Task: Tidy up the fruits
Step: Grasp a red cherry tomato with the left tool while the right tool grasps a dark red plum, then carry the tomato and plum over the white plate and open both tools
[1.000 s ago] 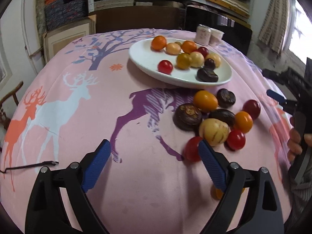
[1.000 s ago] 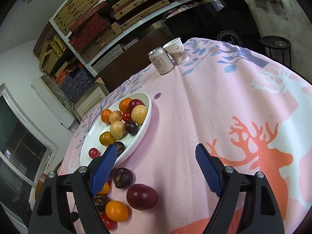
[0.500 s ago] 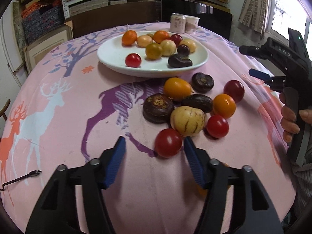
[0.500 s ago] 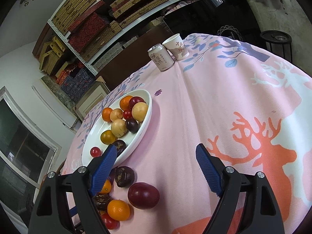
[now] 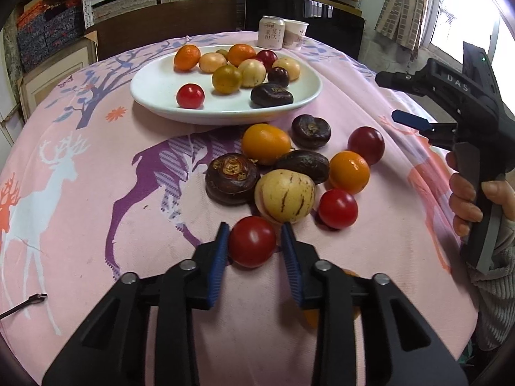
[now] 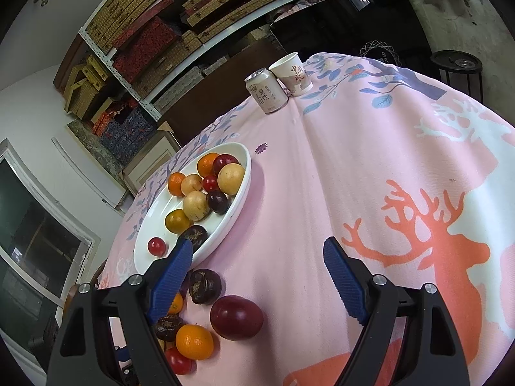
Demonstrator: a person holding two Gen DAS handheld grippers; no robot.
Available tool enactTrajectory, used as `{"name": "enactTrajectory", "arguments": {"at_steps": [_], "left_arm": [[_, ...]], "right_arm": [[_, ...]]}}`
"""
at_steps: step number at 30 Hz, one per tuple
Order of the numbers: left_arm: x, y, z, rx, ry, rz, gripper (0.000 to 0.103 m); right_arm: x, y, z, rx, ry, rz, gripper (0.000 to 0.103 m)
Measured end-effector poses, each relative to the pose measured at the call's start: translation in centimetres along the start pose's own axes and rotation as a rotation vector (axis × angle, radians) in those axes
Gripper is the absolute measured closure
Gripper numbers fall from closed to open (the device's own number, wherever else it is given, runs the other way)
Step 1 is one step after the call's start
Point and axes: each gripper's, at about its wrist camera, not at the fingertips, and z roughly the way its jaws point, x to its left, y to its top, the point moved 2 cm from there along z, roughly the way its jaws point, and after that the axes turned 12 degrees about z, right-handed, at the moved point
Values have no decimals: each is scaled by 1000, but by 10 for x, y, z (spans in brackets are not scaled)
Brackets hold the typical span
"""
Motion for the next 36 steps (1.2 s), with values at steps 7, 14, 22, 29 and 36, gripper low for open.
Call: {"name": "enactTrajectory", "arguments": {"at_steps": [7, 14, 22, 29, 36], "left_arm": [[13, -1, -7, -22, 39, -49, 75], [13, -1, -8, -19, 54, -46, 75], [11, -2, -3, -1, 55, -38, 75], [26, 19, -30, -90, 169, -66, 75], [71, 101, -28, -143, 211, -128, 75]], "right_arm": [[17, -32, 5, 78, -103, -192, 19], [26, -50, 19, 139, -155, -301, 44], [35, -57, 16, 127, -153, -354, 61], [60, -41, -19, -62, -131, -402, 62], [128, 0, -4, -47, -29, -441, 62]]}}
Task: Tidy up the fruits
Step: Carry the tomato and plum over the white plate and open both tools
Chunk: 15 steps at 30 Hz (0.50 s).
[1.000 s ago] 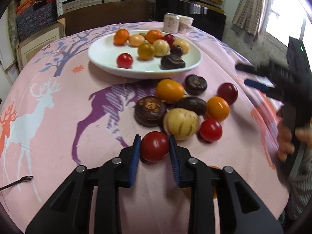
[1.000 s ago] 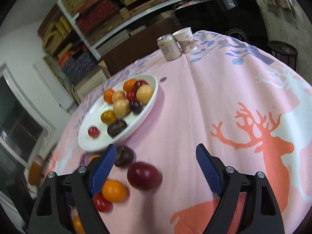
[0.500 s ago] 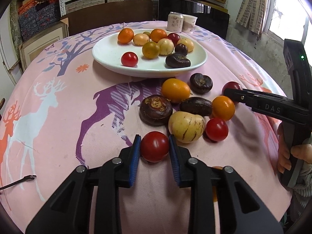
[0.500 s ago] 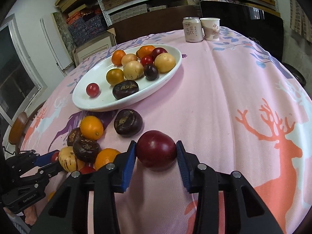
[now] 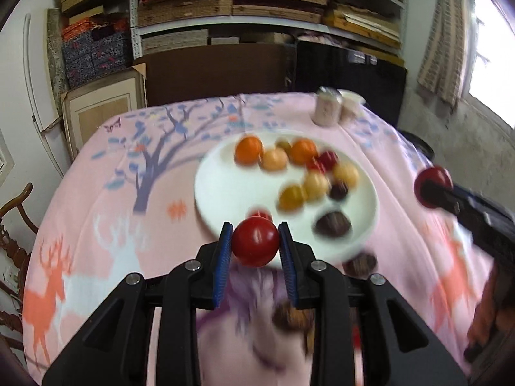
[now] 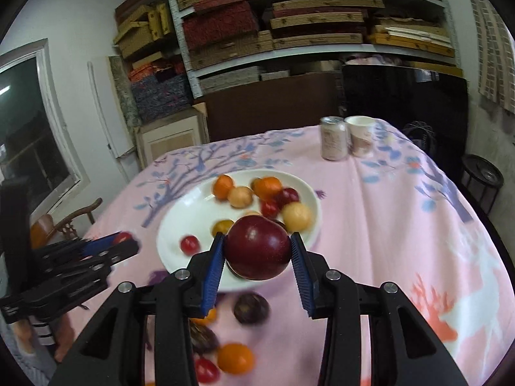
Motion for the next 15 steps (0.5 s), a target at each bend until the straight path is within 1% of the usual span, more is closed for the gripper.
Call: {"name": "enactTrajectory", "arguments": {"at_steps": [2, 3, 4, 7, 10, 11, 12, 13, 14, 15], "left_arm": [[9, 20, 23, 13, 36, -24, 75], [14, 26, 35, 21, 42, -38, 75], [17, 30, 46, 30, 39, -53, 75], [28, 38, 79, 69, 33, -95, 75], [33, 39, 103, 102, 11, -100, 74], [33, 39, 106, 101, -2, -100, 64], [32, 38, 107, 96, -14, -100, 55], [32, 38, 105, 84, -20, -104, 38], [33, 39, 103, 68, -13, -112, 33], [34, 39, 101, 58, -5, -114, 33]], "right_arm": [[14, 3, 21, 19, -8, -37, 61], [20, 1, 32, 33, -10, -54, 61], [25, -2, 48, 57, -12, -74, 61], [36, -15, 72, 105, -12, -125, 61], [44, -26, 84, 123, -7, -172, 61], [44, -28, 84, 124, -4, -177, 59], [43, -28, 81, 114, -5, -176, 49], [42, -26, 75, 89, -5, -168, 39], [42, -24, 71, 74, -4, -161, 37], [40, -22, 68, 65, 0, -154, 37]]}}
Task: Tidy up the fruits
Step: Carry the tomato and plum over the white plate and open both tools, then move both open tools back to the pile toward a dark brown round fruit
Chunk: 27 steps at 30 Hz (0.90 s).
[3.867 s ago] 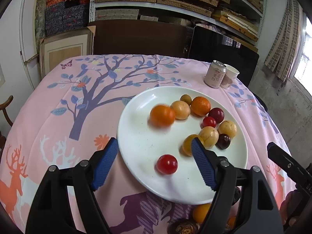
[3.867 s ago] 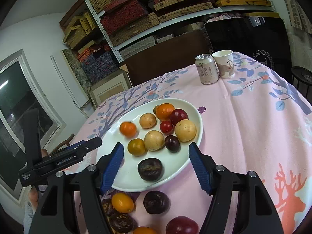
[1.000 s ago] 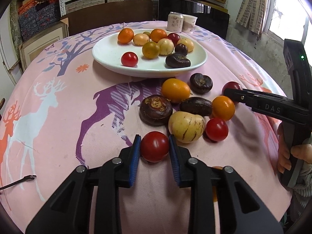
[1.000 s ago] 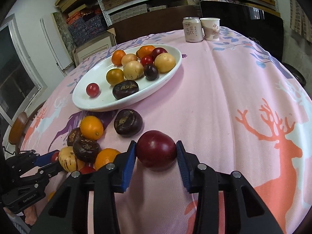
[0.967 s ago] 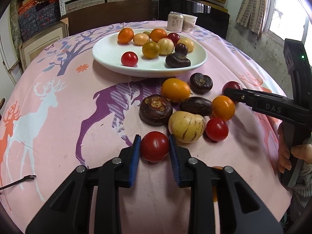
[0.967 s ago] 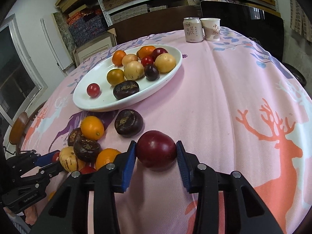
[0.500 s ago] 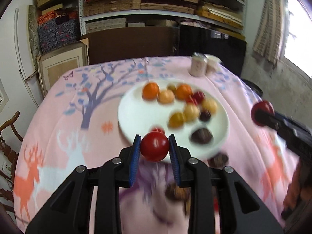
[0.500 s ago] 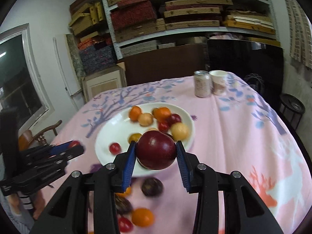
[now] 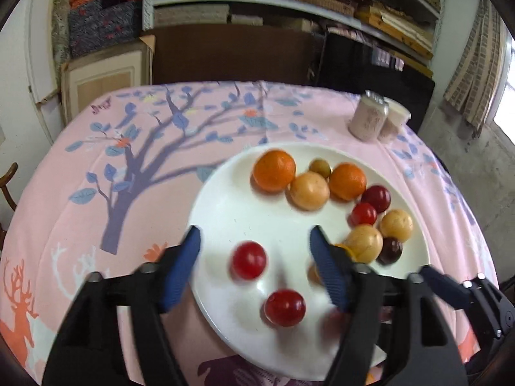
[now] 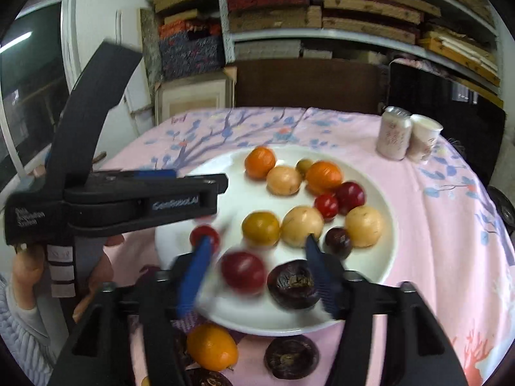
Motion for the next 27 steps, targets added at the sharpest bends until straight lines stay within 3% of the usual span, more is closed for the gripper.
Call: {"name": "enactTrajectory", "arguments": {"at_steps": [3, 7, 10, 12, 15, 22, 27], "left_arm": [[2, -1, -8, -2, -15, -8, 33], [3, -17, -24, 0, 35, -1, 33], [0, -40, -45, -11, 71, 18, 30], [-4, -61, -58, -9, 86, 30, 24], [-10, -85, -74, -9, 120, 59, 23], [-23, -121, -86, 24, 77, 73, 23], [-30, -126, -87, 31, 21, 87, 23]], "right_arm": [[-10, 1, -11, -22, 10, 38, 36], [-32, -7, -21, -48, -37, 95, 30], [-55, -17, -37, -82, -80, 160, 30], [-67, -22, -48, -105, -84, 210, 26], [-88, -34, -67, -133, -66, 313, 23], [-108, -56, -85, -138, -41, 412, 16], [-110, -57, -80, -110, -43, 427, 15]]}}
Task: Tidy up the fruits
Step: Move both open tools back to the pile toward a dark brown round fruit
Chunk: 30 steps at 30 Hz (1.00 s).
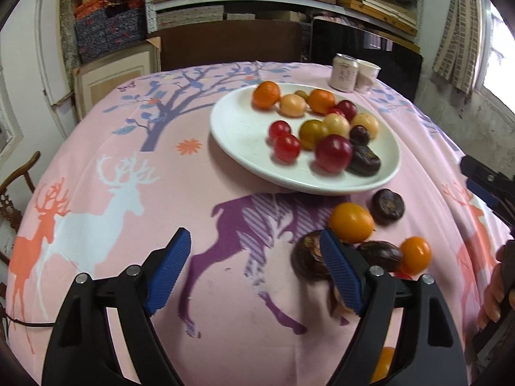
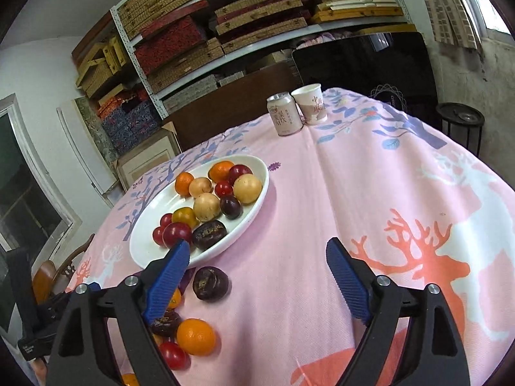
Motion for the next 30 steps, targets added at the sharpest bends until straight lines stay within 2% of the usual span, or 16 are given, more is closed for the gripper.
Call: {"name": "enactTrajectory", "arguments": {"at_steps": [9, 11, 18, 20, 22, 26, 30], "left_arm": [[-17, 3, 18, 65, -14, 68, 23], [-20, 3, 19, 68, -3, 80, 16], [-17, 6, 27, 90, 15, 66, 4], [-15, 5, 25, 90, 44, 84, 4], [-10, 2, 20, 82, 118, 97, 4], [14, -7, 12, 95, 193, 27, 5], [28, -12, 3, 74, 165, -33, 5]], "right_arm": [[2, -1, 4, 21, 10, 1, 12], [3, -2, 4, 25, 12, -2, 12], [5, -3, 4, 33, 11, -12, 11], [4, -3, 5, 36, 10, -3, 11], [2, -3, 5, 39, 12, 6, 11], [1, -2, 5, 43, 21, 12, 11], [3, -3, 5, 46, 29, 5, 11]]}}
